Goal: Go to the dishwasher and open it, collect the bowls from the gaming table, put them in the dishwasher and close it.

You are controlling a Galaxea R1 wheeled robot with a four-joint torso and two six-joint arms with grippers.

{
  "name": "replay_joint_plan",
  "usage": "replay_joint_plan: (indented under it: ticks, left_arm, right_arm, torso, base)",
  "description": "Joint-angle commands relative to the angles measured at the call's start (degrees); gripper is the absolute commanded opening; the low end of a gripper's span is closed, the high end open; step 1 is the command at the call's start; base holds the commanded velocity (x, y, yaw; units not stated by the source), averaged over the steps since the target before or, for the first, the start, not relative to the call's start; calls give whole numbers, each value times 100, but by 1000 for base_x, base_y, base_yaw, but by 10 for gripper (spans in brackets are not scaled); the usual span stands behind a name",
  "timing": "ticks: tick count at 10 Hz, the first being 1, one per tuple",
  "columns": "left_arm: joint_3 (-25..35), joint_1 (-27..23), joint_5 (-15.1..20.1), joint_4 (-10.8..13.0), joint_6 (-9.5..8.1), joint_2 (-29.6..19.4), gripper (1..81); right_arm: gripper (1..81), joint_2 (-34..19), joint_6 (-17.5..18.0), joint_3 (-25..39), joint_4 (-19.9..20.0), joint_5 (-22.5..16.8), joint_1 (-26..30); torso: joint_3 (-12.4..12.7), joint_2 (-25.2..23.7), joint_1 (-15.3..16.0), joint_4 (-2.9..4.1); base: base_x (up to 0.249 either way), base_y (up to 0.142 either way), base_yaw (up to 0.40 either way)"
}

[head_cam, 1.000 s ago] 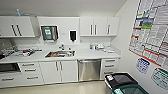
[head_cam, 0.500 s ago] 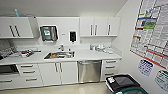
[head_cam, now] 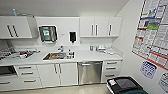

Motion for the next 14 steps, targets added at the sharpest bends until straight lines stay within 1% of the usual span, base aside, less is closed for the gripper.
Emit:
replay_joint_plan:
  ticks: [1,14]
  left_arm:
    - [60,-273,252,73,41,-86,811]
    - [16,-282,251,56,32,-69,811]
  right_arm:
    - [811,-99,-21,117,-68,-250,273]
    - [811,-64,-21,90,-182,-233,290]
  torso:
    - [0,0,1,0]
    - [0,0,1,0]
  base:
    - [103,0,0]
    - [102,0,0]
